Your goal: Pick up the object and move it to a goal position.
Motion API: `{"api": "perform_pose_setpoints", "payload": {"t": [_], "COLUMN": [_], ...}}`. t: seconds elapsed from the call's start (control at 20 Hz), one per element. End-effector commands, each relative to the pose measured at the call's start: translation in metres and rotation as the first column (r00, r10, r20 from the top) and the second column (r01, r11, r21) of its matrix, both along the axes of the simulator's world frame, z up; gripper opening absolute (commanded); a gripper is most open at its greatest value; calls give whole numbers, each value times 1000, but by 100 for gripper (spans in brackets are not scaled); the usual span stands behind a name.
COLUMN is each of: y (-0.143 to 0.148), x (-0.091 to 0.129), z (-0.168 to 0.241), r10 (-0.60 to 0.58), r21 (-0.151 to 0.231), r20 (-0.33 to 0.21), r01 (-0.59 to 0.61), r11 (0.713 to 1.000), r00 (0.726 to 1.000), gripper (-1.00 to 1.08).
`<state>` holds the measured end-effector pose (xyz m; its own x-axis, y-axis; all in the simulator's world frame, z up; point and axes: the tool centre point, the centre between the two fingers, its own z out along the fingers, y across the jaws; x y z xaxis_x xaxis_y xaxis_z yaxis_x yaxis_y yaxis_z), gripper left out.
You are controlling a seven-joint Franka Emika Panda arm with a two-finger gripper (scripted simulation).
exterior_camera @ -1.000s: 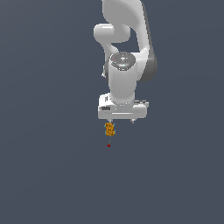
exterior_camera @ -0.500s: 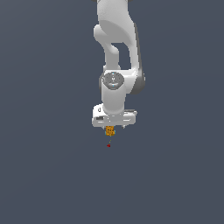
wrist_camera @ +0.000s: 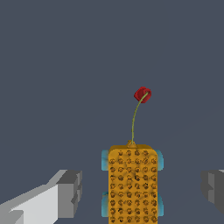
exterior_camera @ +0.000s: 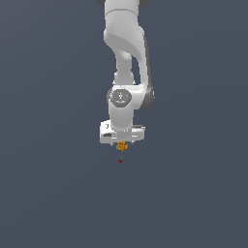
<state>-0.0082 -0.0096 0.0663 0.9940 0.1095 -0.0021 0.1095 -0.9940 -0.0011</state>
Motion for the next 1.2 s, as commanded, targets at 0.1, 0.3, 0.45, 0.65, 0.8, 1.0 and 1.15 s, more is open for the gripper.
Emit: {"api": "perform_pose_setpoints", "payload": {"t": [0.1, 0.3, 0.45, 0.65, 0.8, 1.0, 1.15], "y": [0, 0, 0, 0, 0, 0, 0], "x": [0, 0, -1, -1, 0, 0, 0], "z": [-3, -16, -32, -47, -51, -51, -51], "r10": [0, 2, 3, 4, 4, 4, 4], "r21": [0, 0, -1, -1, -1, -1, -1], "r20": [1, 1, 2, 2, 2, 2, 2], "r01": [0, -2, -3, -4, -4, -4, -4], "r11": [1000, 1000, 1000, 1000, 1000, 1000, 1000], "r00": [1000, 1000, 1000, 1000, 1000, 1000, 1000], "gripper": [100, 100, 100, 100, 100, -100, -100]}}
